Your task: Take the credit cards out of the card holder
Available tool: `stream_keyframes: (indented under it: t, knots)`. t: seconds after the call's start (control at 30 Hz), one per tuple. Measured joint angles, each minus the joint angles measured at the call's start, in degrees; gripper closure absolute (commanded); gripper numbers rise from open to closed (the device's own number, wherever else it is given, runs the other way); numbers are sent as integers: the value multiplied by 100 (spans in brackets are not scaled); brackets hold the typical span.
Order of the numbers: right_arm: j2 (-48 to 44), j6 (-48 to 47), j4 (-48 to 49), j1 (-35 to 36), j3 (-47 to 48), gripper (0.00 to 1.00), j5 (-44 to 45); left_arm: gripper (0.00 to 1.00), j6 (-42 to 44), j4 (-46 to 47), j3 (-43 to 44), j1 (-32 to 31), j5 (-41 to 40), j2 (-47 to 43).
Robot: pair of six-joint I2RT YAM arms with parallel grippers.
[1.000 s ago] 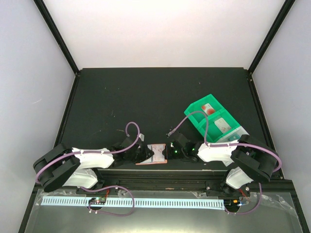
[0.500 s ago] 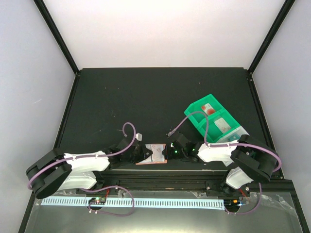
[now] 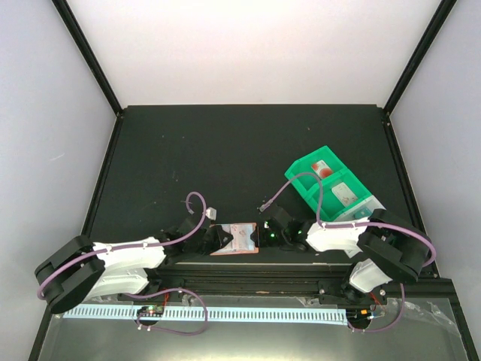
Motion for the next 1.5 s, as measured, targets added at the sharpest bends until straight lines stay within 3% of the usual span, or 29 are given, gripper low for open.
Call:
stream_keyframes:
  t: [0.73, 1.0, 1.17, 1.3, 1.5]
  knots:
    - [-81, -26, 140, 2, -50, 85, -317, 98, 52, 7, 0, 0, 4, 7]
    - [170, -9, 492, 0, -42, 88, -402, 98, 92, 9, 2, 0, 28, 96]
    - [345, 17, 785, 0, -44, 88, -514, 84, 114, 103, 2, 0, 76, 146]
    - [363, 55, 898, 2, -87, 89, -533, 78, 111, 260, 2, 0, 190, 269]
    - [393, 116, 994, 0, -118, 89, -557, 97, 109, 485, 4, -2, 271, 437]
